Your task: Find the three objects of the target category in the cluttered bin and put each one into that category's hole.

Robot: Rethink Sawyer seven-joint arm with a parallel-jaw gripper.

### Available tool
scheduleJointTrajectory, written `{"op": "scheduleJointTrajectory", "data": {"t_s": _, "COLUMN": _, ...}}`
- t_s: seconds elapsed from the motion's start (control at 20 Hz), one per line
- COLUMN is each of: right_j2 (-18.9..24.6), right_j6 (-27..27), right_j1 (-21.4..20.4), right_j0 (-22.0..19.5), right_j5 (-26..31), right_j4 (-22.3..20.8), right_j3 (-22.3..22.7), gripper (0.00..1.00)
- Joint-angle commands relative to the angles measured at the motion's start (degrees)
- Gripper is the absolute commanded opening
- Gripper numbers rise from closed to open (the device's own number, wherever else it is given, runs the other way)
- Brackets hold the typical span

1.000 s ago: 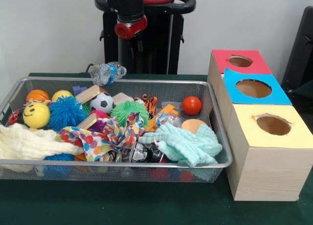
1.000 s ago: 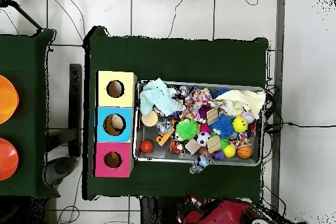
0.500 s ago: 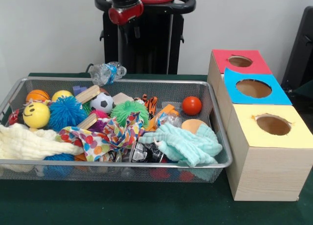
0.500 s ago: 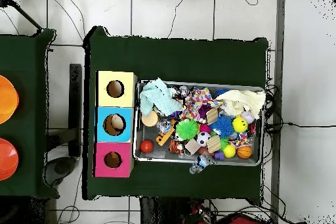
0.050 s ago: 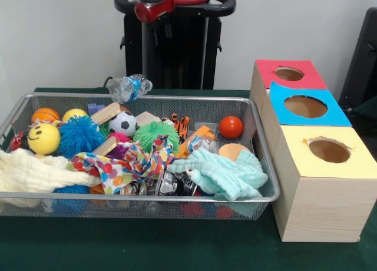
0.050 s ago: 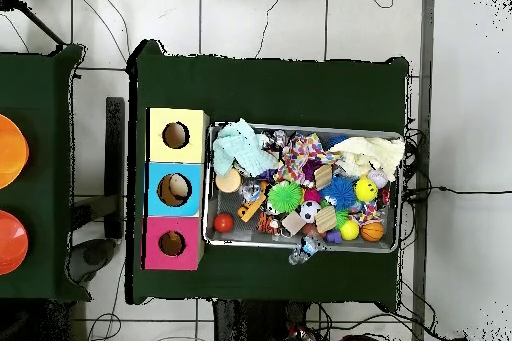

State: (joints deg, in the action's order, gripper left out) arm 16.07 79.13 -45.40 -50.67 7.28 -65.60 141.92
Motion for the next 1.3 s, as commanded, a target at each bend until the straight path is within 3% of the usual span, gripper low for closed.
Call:
{"op": "scheduleJointTrajectory", "data": {"t_s": 0.05, "right_j2": -1.21, "right_j6": 6.13, "right_j1": 1.26, "right_j0": 2.99, "right_j5": -3.91, "right_j4": -5.23, "right_j3": -3.19, "gripper": 1.00}}
{"op": "scheduleJointTrajectory", "data": {"t_s": 0.25, "right_j2": -2.45, "right_j6": 7.34, "right_j1": 1.21, "right_j0": 4.88, "right_j5": -4.76, "right_j4": -5.29, "right_j3": -3.32, "gripper": 1.00}}
{"op": "scheduleJointTrajectory", "data": {"t_s": 1.3, "right_j2": -3.45, "right_j6": 6.90, "right_j1": 1.61, "right_j0": 5.84, "right_j5": -5.00, "right_j4": -4.30, "right_j3": -3.81, "gripper": 1.00}}
